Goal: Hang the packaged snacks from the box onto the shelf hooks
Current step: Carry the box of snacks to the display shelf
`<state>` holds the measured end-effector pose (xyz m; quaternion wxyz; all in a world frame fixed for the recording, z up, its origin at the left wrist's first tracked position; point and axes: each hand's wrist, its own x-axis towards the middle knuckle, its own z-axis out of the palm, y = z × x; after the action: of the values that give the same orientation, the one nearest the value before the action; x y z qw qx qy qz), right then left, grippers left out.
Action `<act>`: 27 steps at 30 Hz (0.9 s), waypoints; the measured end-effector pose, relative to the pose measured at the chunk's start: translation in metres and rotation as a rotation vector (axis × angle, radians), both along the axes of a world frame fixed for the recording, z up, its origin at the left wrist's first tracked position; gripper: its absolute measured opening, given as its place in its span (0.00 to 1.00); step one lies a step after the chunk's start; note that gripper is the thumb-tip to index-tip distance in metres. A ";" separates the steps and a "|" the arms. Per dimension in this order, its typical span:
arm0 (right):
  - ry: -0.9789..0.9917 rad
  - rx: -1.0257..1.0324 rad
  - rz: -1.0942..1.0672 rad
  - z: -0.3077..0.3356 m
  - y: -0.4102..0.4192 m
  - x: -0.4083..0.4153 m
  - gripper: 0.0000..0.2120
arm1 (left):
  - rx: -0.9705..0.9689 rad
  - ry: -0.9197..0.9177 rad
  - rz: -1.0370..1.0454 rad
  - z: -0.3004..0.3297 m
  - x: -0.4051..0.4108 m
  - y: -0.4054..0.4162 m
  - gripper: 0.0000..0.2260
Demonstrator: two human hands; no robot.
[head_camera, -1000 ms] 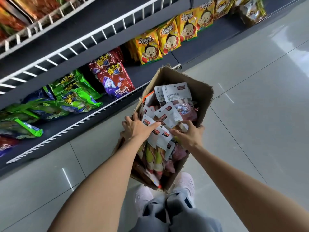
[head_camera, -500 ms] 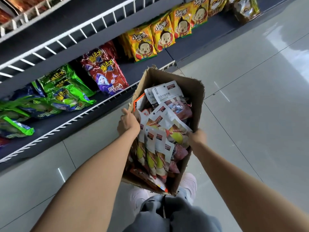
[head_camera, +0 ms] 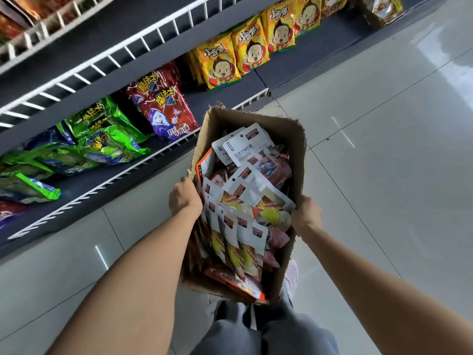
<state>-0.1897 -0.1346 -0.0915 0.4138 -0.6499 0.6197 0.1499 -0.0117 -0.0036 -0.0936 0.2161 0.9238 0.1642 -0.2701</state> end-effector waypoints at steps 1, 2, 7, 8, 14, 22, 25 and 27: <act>0.006 -0.001 0.021 0.008 0.002 0.000 0.15 | 0.012 0.009 0.000 0.008 -0.003 0.007 0.20; 0.012 -0.008 0.044 0.018 0.004 0.001 0.15 | 0.021 0.020 0.013 0.017 -0.007 0.013 0.20; 0.028 -0.062 0.180 0.077 0.015 0.004 0.15 | 0.032 0.042 0.038 0.072 -0.025 0.043 0.16; 0.038 -0.065 0.201 0.091 0.018 0.003 0.15 | 0.040 0.044 0.075 0.086 -0.028 0.049 0.17; 0.065 -0.082 0.345 0.175 0.040 0.006 0.15 | 0.066 0.045 0.108 0.186 -0.044 0.089 0.19; -0.002 -0.091 0.630 0.292 0.085 0.031 0.11 | 0.233 0.021 -0.029 0.308 -0.072 0.175 0.16; -0.037 -0.114 0.717 0.334 0.111 0.047 0.13 | 0.198 -0.023 -0.007 0.345 -0.082 0.215 0.14; -0.044 -0.138 0.794 0.360 0.134 0.058 0.13 | 0.194 -0.059 0.040 0.372 -0.088 0.242 0.12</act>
<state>-0.1319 -0.0002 0.2682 0.2922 -0.8680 0.3199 0.2425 -0.0996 0.2388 0.2785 0.1356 0.9445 0.2017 -0.2210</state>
